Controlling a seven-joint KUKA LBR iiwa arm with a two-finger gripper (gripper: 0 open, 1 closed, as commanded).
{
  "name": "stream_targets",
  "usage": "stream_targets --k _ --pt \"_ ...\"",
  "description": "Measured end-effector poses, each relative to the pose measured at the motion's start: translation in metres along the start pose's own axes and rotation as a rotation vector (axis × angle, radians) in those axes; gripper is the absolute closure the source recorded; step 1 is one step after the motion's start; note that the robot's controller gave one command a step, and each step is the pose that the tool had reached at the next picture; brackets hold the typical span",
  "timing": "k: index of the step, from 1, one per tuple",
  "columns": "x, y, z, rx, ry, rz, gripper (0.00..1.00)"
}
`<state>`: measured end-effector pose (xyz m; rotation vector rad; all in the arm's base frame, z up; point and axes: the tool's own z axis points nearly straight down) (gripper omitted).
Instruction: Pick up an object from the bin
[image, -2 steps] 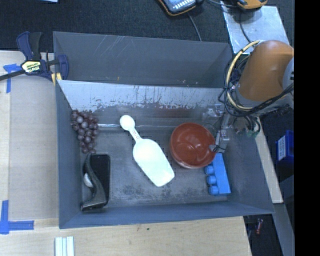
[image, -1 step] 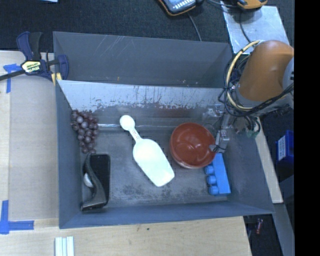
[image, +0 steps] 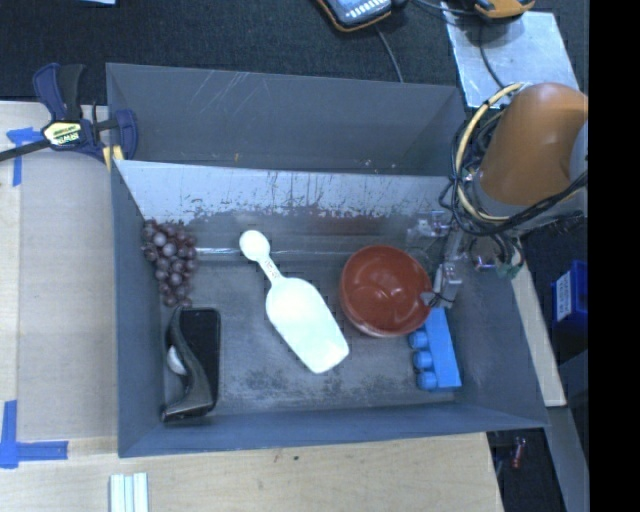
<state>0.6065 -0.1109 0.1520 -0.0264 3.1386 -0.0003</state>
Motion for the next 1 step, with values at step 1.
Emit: stream_targets --k 1 --pt "0.0072 -0.0142 -0.0346 0.001 -0.006 0.028 0.00"
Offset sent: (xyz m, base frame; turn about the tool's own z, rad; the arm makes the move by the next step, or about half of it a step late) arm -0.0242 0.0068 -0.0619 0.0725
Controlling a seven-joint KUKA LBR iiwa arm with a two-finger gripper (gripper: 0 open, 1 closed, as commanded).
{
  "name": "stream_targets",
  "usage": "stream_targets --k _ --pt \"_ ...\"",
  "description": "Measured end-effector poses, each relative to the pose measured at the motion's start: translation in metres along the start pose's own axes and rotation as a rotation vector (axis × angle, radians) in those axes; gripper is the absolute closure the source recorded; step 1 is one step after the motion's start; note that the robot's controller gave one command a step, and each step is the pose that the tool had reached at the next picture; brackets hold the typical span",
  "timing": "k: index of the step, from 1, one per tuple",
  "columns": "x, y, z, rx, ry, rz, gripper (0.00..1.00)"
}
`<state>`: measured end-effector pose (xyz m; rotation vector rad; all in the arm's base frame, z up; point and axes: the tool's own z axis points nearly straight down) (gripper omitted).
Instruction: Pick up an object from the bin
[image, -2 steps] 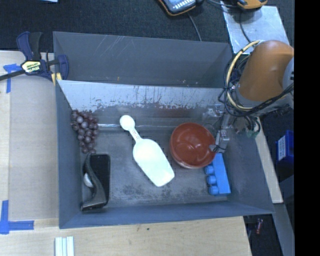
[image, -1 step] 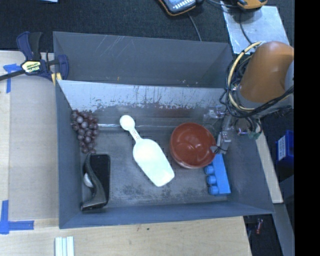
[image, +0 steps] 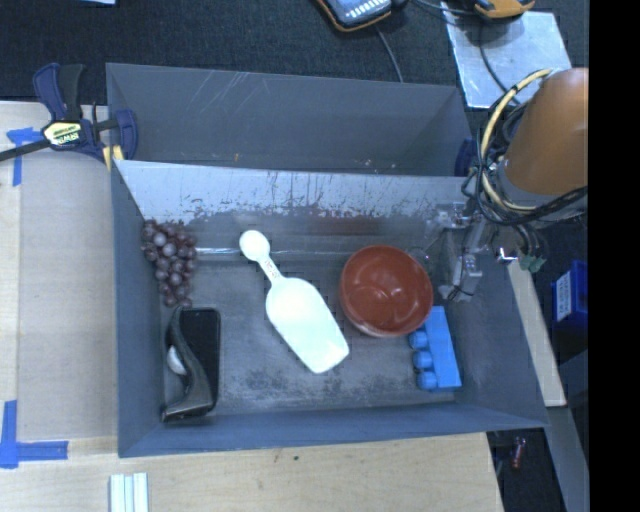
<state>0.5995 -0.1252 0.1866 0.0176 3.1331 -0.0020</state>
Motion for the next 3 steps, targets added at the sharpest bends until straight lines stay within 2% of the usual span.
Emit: stream_targets --k 1,2,3 --pt "0.017 0.022 0.098 -0.003 0.003 0.045 0.00" --pt "-0.001 0.014 0.085 0.000 -0.030 0.056 1.00" --pt "-0.001 0.014 0.085 0.000 -0.030 0.055 1.00"
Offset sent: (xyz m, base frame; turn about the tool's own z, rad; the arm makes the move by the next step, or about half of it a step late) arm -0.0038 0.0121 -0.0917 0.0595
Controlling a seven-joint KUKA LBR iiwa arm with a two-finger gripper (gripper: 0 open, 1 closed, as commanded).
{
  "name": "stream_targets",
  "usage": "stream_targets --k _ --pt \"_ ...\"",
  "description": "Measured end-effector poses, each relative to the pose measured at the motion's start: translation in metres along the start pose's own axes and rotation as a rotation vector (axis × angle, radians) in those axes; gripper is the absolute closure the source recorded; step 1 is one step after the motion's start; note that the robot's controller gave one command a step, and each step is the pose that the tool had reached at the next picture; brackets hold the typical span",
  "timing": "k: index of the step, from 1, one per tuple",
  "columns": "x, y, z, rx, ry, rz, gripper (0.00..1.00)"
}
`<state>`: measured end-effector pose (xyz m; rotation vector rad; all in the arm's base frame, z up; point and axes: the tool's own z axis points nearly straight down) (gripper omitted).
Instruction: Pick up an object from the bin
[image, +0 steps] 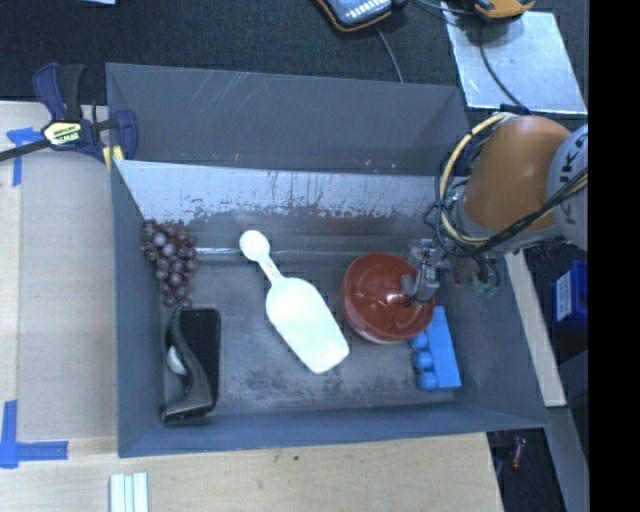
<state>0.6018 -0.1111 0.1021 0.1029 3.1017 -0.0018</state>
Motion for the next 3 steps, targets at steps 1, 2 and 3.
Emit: stream_targets --k 1,2,3 --pt "-0.012 0.015 -0.084 0.001 -0.013 -0.014 1.00" --pt "0.002 0.007 -0.020 0.000 0.007 0.017 0.00" --pt "0.001 0.008 -0.021 0.000 0.003 0.016 1.00"
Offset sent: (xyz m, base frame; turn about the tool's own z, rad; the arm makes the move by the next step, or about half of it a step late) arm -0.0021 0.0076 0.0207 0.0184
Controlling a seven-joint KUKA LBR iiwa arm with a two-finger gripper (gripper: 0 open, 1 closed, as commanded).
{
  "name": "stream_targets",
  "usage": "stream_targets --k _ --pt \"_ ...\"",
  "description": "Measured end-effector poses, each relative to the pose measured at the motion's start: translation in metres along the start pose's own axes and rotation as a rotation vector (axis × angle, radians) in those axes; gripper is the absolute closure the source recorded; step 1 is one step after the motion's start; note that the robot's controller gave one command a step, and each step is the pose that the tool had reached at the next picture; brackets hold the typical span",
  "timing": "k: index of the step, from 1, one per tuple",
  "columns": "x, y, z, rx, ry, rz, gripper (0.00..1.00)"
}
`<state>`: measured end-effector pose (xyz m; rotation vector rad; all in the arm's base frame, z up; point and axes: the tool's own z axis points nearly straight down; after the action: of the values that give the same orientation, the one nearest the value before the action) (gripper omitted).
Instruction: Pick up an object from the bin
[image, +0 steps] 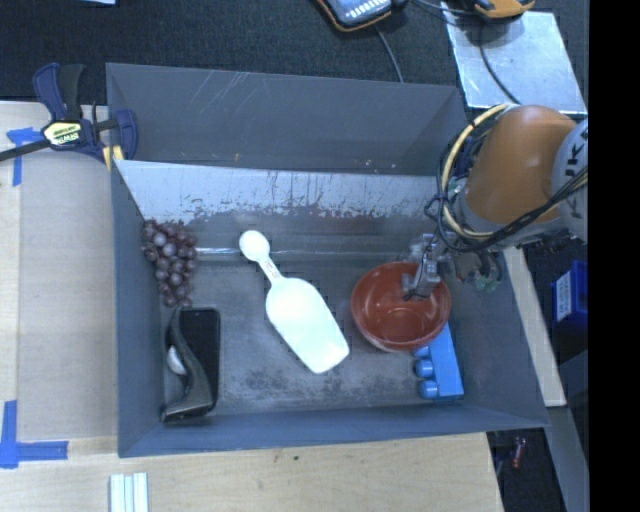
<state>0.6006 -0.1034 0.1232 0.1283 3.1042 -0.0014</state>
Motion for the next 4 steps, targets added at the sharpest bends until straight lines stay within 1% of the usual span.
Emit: stream_targets --k 1,3,4 --pt "0.000 0.000 0.000 0.001 0.000 -0.001 0.00" --pt "0.000 -0.001 0.000 0.000 0.000 -0.014 0.00" --pt "0.005 -0.013 0.033 -0.007 -0.039 -0.277 1.00"
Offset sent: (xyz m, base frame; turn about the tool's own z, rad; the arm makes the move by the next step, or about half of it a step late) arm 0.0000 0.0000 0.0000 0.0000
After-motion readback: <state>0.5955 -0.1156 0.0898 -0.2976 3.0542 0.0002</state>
